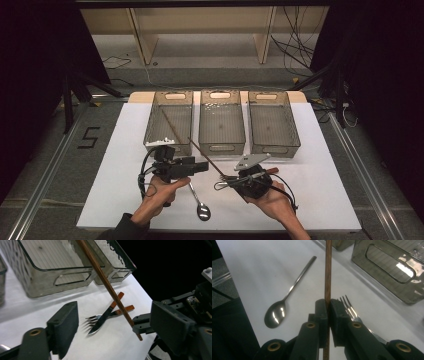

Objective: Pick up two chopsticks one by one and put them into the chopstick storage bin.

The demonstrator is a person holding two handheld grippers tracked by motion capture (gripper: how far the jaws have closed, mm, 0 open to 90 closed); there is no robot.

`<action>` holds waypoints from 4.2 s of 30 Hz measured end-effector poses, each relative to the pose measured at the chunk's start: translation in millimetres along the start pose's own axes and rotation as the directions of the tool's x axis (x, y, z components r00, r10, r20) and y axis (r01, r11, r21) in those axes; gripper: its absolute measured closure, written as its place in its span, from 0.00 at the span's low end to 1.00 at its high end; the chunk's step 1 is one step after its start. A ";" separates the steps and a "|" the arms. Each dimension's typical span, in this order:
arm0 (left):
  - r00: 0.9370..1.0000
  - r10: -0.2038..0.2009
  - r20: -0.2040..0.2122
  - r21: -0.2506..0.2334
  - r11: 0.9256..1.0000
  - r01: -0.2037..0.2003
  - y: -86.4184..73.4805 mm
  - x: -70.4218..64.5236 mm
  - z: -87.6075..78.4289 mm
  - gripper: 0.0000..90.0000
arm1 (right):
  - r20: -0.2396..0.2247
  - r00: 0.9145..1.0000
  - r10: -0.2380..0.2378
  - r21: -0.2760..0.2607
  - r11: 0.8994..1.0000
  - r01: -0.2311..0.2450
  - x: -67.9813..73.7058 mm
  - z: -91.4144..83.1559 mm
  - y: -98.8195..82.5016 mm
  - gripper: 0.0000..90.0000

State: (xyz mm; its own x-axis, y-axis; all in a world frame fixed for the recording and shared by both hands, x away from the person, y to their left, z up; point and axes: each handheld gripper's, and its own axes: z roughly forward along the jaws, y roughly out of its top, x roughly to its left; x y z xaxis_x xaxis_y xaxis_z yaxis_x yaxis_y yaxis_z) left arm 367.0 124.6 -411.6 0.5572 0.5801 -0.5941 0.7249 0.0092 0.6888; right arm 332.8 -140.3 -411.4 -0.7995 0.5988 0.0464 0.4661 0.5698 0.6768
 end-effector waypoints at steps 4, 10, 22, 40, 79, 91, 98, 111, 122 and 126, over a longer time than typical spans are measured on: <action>0.999 -0.038 0.030 -0.008 0.999 0.039 0.7 2.3 3.7 0.38 | -0.012 1.000 -0.007 -0.012 1.000 0.007 1.3 1.6 1.1 0.95; 0.996 -0.065 0.055 -0.015 0.998 0.066 0.8 4.4 7.3 0.52 | -0.014 1.000 -0.008 -0.023 1.000 0.008 2.5 4.3 2.1 0.95; 0.992 -0.082 0.098 -0.005 0.997 0.083 -1.3 4.7 15.7 0.73 | -0.019 1.000 -0.011 -0.043 0.999 0.011 5.8 6.4 4.9 0.95; 0.980 -0.116 0.161 -0.007 0.993 0.119 -2.7 6.9 18.6 0.91 | -0.034 0.999 -0.007 -0.071 0.997 0.005 5.5 7.8 3.7 0.95; 0.998 -0.051 0.032 -0.065 0.996 0.053 67.3 44.3 -49.2 0.93 | -0.025 0.995 0.095 -0.114 0.989 -0.097 -15.9 -15.3 -28.9 0.34; 0.999 -0.037 -0.032 -0.085 0.996 0.034 101.1 54.4 -69.9 0.93 | -0.017 0.993 0.113 -0.113 0.987 -0.114 -18.0 -19.4 -36.8 0.32; 0.997 -0.046 -0.069 -0.102 0.994 0.038 117.1 63.7 -77.2 0.93 | -0.014 0.993 0.115 -0.115 0.987 -0.116 -18.1 -19.9 -38.5 0.30; 0.987 -0.065 -0.148 -0.110 0.993 0.049 142.4 81.2 -73.9 0.93 | -0.016 0.993 0.120 -0.135 0.983 -0.121 -19.0 -23.6 -41.8 0.28; 0.973 -0.087 -0.214 -0.075 0.995 0.073 150.3 97.7 -54.5 0.93 | -0.018 0.993 0.118 -0.132 0.984 -0.120 -19.4 -24.2 -43.3 0.28; 0.969 -0.091 -0.230 -0.045 0.996 0.083 149.4 102.9 -47.6 0.93 | -0.018 0.993 0.120 -0.128 0.984 -0.121 -19.9 -24.1 -44.1 0.28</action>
State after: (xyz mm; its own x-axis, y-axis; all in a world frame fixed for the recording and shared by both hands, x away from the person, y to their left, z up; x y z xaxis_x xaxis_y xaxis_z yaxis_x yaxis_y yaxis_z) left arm 513.4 224.4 -350.1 0.3804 0.7487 -0.5429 0.7495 0.0943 0.6552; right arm 319.0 -190.9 -424.5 -0.7444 0.6528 0.1404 0.5073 0.4162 0.7546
